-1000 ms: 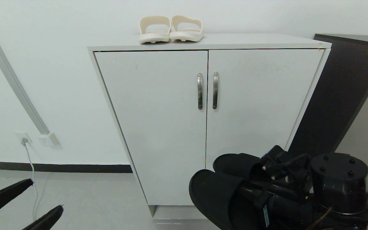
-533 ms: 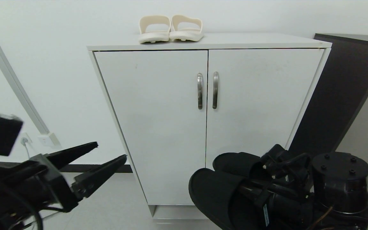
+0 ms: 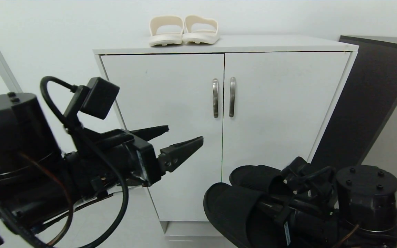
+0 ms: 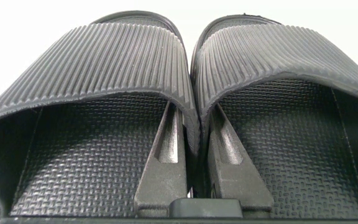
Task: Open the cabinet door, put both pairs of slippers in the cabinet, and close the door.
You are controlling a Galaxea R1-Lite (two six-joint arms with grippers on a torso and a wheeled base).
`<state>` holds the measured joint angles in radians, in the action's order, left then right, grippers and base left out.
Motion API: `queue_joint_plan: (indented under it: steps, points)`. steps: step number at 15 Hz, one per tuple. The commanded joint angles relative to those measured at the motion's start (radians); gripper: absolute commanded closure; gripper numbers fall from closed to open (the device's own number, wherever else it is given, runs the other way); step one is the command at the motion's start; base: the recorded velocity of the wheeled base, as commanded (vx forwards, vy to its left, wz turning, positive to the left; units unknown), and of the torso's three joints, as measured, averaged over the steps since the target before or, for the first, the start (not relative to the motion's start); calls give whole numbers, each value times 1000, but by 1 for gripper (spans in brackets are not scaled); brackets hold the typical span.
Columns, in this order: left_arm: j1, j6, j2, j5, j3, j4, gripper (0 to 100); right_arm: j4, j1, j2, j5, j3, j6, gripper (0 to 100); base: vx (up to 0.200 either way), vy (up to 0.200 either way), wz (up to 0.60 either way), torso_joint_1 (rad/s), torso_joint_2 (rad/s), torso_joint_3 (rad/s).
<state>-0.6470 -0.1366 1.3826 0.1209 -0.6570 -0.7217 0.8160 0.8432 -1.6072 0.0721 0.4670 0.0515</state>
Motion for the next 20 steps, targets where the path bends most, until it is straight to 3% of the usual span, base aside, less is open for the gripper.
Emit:
queue_joint_plan:
  steps: [1,4,7,10,11,12,13,14,16,20]
  points:
    - [-33,-3,96,36,-82,-12,0,0,-1,-3,0,-1,1,100,0,0,0,0,0,0]
    - [-120,-34,171,51,-214,4,0,0,-1,-7,-3,-1,5,100,0,0,0,0,0,0]
    - [-154,-34,242,57,-309,51,0,0,-1,-7,-6,1,8,100,0,0,0,0,0,0]
    - [-135,-38,262,177,-449,174,0,5,2,-22,-23,-1,5,100,0,0,0,0,0,0]
    - [-129,-54,271,221,-492,208,0,6,2,-22,-23,-1,7,100,0,0,0,0,0,0]
    - [-120,-78,276,257,-518,225,0,8,2,-22,-23,-1,7,100,0,0,0,0,0,0]
    - [-103,-129,291,324,-553,238,0,8,2,-20,-23,-1,7,100,0,0,0,0,0,0]
    - [-85,-147,311,350,-578,238,0,8,2,-20,-23,-1,7,100,0,0,0,0,0,0]
    - [-51,-149,362,345,-618,235,0,6,2,-22,-23,-2,7,100,0,0,0,0,0,0]
    - [-36,-149,383,309,-635,237,0,8,2,-31,-23,-1,5,100,0,0,0,0,0,0]
